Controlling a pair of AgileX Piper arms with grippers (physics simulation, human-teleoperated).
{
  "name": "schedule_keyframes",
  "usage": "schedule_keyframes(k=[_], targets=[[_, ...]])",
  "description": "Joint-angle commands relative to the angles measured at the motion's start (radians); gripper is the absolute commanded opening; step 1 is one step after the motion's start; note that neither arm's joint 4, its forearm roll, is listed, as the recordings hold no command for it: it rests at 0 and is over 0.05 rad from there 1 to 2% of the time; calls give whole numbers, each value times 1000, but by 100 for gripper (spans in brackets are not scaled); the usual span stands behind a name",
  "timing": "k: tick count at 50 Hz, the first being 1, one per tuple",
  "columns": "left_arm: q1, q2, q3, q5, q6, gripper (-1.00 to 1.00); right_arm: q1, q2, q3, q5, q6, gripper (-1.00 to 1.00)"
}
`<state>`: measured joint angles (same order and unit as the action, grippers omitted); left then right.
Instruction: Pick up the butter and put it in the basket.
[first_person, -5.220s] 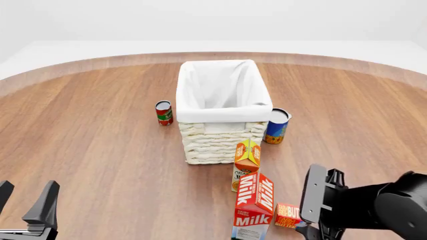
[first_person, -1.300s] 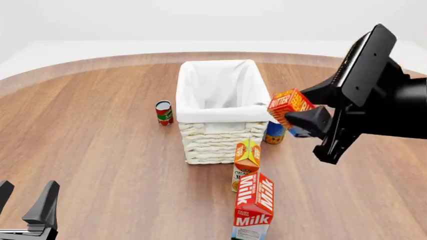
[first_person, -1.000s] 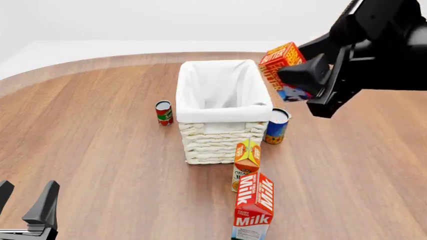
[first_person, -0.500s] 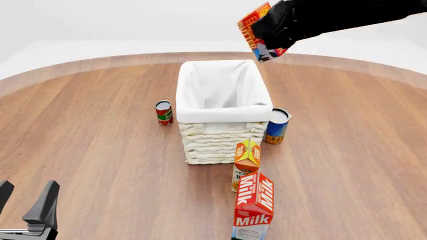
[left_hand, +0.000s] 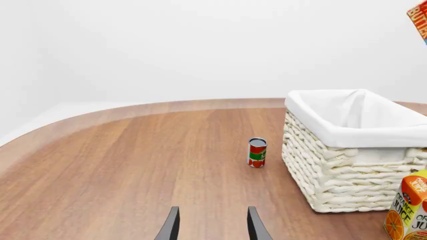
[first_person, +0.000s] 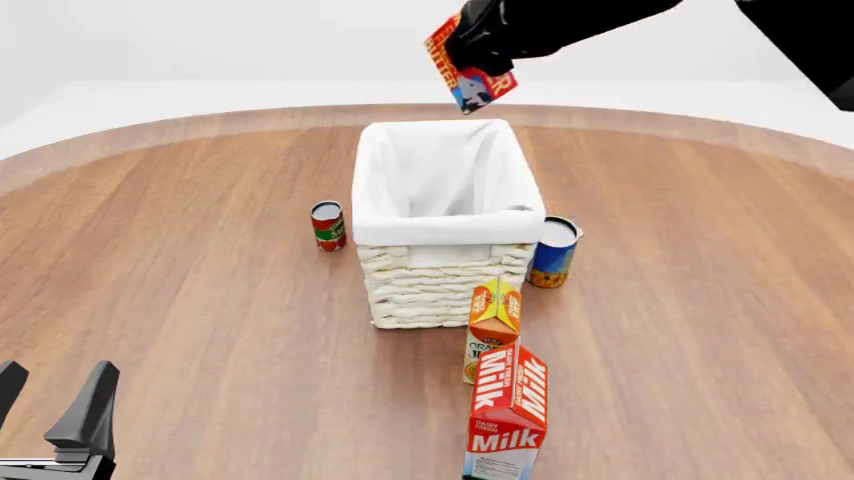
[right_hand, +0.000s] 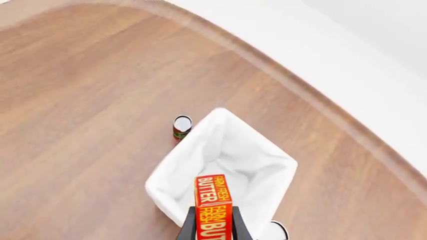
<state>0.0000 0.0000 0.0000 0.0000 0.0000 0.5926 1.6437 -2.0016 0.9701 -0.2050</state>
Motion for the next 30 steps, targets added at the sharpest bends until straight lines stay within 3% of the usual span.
schedule_keyframes(k=[1, 11, 30], targets=[[0, 0, 0, 0, 0, 100, 17, 97, -128, 31, 27, -100], [0, 0, 0, 0, 0, 100, 16, 198, -279, 80, 31, -100], [0, 0, 0, 0, 0, 100, 7, 257, -232, 25, 40, -100]])
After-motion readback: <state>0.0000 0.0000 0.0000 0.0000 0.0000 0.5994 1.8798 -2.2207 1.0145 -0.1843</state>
